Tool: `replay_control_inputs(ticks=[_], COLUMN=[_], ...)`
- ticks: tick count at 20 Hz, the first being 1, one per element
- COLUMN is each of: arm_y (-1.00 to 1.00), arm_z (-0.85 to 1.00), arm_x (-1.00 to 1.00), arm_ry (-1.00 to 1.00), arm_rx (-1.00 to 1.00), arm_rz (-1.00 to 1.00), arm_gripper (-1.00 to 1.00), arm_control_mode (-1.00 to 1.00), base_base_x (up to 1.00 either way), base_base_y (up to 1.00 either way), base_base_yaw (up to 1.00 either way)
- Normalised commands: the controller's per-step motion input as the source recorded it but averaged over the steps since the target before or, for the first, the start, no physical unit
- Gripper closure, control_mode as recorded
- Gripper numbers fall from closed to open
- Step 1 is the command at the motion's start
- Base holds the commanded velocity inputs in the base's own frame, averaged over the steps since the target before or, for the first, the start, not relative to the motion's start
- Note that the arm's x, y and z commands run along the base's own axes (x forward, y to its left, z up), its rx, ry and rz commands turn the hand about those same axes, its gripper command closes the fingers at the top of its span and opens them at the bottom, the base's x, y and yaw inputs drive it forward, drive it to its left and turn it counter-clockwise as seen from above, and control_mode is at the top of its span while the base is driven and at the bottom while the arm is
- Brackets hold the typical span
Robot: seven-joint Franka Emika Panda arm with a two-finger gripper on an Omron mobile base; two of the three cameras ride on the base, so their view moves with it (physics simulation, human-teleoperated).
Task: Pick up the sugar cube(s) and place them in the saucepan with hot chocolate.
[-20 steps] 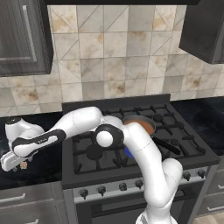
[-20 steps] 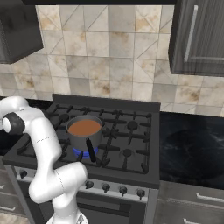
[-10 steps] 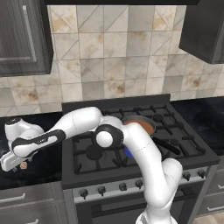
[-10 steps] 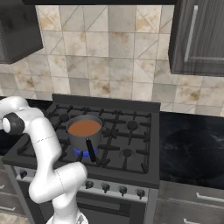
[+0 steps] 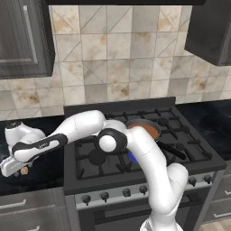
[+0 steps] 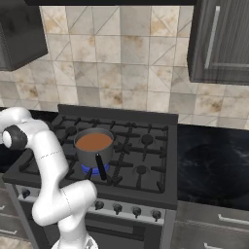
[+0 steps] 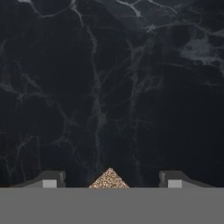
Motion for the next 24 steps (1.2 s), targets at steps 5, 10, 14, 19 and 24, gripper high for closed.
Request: replay_control_inputs(ticks=[5,10,14,19,24], arm_y=[0.0,0.0,0.0,-0.13,-0.27], arm_z=[0.0,0.0,0.0,0.0,0.25], arm_x=[0.0,0.0,-0.04,-0.62,-0.68], arm_ry=[0.0,0.0,0.0,-0.09,-0.13], arm_rx=[0.0,0.0,0.0,0.02,0.07], arm_rz=[0.0,0.0,0.0,0.0,0.0], arm_gripper=[1.0,1.0,1.0,1.0,1.0], arm_control_mode=[-1.0,-1.0,-1.0,-1.0,-1.0], base_base_x=[0.0,0.0,0.0,0.0,0.0], base_base_y=[0.0,0.0,0.0,0.0,0.0], base_base_yaw=[0.0,0.0,0.0,0.0,0.0])
